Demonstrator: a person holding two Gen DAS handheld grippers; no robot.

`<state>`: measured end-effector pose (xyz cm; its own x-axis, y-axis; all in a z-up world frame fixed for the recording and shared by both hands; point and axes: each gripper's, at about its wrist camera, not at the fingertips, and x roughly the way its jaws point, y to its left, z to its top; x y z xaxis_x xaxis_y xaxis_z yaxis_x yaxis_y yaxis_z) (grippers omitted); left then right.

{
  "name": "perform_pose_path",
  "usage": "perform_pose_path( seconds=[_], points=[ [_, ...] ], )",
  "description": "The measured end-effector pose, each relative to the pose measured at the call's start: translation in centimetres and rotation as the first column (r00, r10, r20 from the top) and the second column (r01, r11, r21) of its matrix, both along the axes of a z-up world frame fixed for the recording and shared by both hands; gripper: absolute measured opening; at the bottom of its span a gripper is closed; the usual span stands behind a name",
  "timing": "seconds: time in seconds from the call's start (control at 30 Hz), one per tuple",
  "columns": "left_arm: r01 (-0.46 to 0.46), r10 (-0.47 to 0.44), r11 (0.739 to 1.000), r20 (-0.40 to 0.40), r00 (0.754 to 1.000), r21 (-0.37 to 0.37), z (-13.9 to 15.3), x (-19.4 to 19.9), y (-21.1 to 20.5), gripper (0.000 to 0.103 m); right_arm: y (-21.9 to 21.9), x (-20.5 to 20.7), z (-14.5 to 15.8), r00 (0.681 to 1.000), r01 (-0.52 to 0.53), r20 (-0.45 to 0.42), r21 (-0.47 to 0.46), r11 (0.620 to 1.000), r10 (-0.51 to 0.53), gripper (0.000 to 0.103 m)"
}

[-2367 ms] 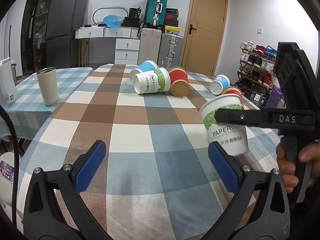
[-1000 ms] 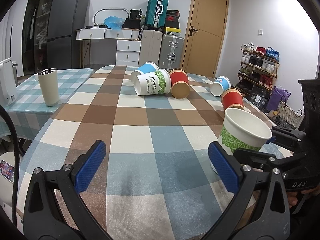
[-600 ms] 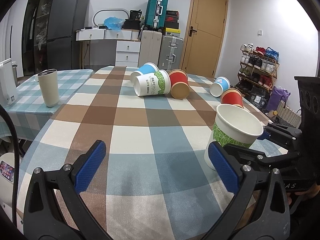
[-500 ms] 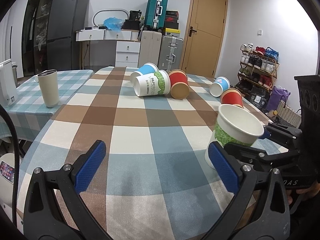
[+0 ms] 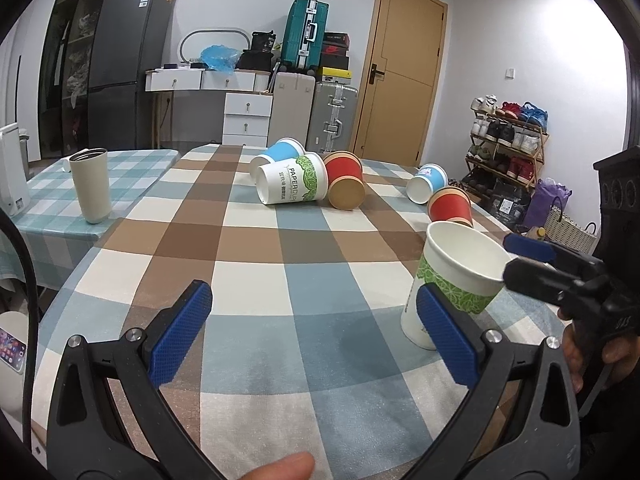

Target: Flip cup upright

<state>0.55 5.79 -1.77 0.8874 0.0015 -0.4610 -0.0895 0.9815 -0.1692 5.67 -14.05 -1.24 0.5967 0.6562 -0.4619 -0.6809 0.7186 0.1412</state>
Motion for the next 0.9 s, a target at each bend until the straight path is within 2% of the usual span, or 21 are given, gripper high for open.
perform_pose_path(
  seconds=[0.33,0.67,0.9],
  points=[
    [0.03,-0.031,0.999,0.039,0.999,0.031,-0.6,1.0,0.0,0.102,-2.3,-0.4,0.1,0.999,-0.039,0.041,0.087,0.996,0.035,0.103],
    [0.044,-0.046,0.998,0.059,0.997,0.036,-0.8,1.1,0.0,0.102,-2.0,-0.4,-0.3,0.998,-0.047,0.04,0.069,0.997,0.044,0.103],
    [0.049,-0.053,0.998,0.076,0.996,0.043,-0.7,-0.5,-1.1,0.102,-1.8,-0.8,-0.4,0.997,-0.061,0.054,0.056,0.997,0.058,0.103]
  ],
)
